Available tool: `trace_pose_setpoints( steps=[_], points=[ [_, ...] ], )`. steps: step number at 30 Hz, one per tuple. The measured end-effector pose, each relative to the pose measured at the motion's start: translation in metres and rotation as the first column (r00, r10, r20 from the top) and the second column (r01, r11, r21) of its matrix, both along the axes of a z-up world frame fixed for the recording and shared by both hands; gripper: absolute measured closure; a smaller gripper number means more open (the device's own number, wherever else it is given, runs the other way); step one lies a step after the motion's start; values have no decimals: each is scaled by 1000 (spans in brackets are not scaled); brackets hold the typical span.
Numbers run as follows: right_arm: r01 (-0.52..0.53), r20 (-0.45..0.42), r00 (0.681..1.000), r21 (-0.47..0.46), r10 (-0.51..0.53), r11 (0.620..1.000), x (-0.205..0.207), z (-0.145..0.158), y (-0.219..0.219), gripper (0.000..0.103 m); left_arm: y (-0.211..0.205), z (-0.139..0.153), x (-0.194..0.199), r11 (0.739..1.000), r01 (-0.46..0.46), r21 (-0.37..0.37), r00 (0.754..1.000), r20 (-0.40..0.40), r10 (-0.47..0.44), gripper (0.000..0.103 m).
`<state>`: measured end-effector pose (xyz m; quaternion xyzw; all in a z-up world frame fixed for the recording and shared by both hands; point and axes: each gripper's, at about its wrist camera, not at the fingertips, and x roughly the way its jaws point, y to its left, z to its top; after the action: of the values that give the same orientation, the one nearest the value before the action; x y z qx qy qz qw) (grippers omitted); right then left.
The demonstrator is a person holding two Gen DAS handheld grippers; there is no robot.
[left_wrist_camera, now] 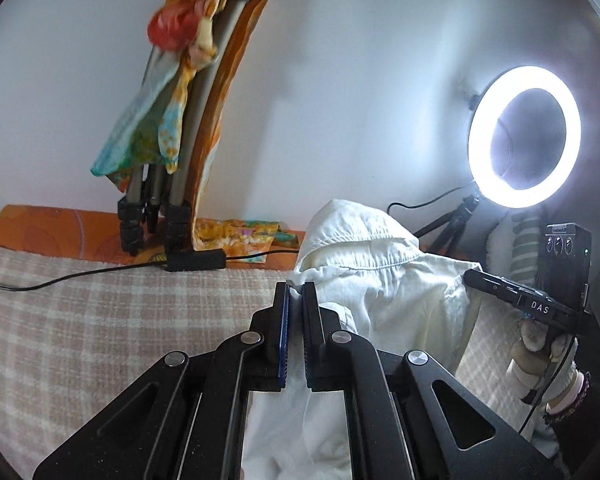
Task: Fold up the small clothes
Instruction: 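Grasp the white shirt edge with both tools and fold it over the stack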
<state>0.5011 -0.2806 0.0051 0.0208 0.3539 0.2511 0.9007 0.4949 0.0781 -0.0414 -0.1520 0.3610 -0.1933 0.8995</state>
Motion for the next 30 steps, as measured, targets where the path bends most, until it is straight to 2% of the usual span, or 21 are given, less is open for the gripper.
trace_pose_setpoints(
  steps=[7,14,19,23,30],
  points=[
    [-27,66,997,-22,29,999,-66,29,7,103,8,24,-61,1000,8,17,998,56,-9,99],
    [-50,104,993,-67,57,997,-144,24,3,103,11,19,-131,999,27,37,998,64,-29,99],
    [-68,114,990,-107,81,992,-199,4,3,103,10,6,-174,996,46,70,998,44,-49,99],
    [-75,104,990,-152,92,986,-229,-22,3,103,7,-16,-200,991,73,111,997,-6,-73,99],
    [-111,93,985,-282,143,953,-256,-59,13,103,1,-58,-223,978,107,178,991,-95,-91,99]
  ],
)
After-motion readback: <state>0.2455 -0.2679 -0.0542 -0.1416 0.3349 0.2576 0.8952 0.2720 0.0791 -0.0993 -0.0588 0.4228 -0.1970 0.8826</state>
